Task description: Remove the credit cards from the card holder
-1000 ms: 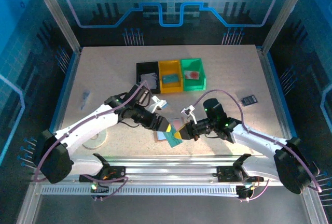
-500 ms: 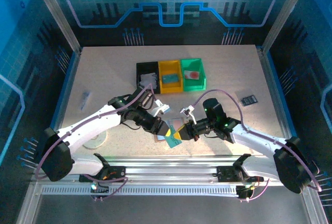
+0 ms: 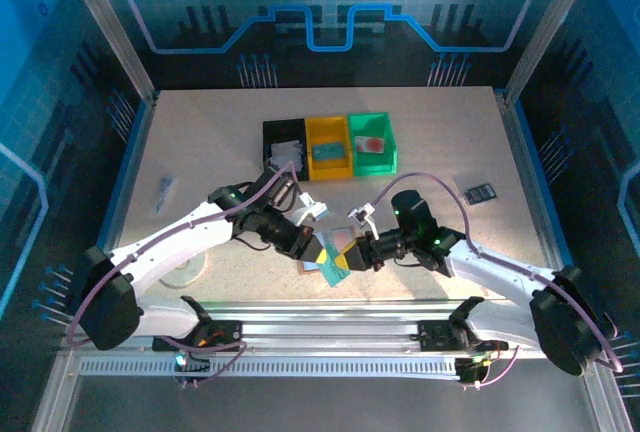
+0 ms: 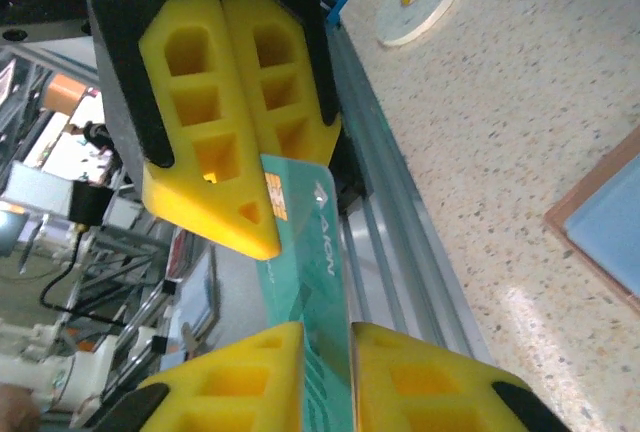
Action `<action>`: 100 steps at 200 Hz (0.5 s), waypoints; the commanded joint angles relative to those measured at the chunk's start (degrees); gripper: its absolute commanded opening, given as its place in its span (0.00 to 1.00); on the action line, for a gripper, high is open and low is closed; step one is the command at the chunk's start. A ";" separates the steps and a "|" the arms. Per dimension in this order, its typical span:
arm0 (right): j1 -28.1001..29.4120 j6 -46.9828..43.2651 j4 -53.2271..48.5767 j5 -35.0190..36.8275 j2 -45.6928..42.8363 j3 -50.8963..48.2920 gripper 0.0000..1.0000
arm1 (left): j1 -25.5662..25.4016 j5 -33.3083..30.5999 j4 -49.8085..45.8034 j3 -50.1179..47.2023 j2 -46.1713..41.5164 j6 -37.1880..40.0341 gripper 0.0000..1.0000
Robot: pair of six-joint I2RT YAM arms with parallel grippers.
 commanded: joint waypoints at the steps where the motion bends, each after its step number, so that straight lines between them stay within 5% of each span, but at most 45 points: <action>1: -0.72 -0.35 -2.43 5.19 -4.82 1.26 0.27 | -0.27 -1.91 0.13 1.09 -2.58 -0.97 0.00; 56: -6.77 3.79 -3.16 13.19 -17.35 -3.31 0.63 | -0.30 -12.07 4.71 -0.09 -7.14 -11.41 0.00; 100: -7.70 10.47 6.50 13.80 -22.43 -9.19 0.69 | -0.26 -17.01 18.52 -7.12 -11.86 -24.12 0.00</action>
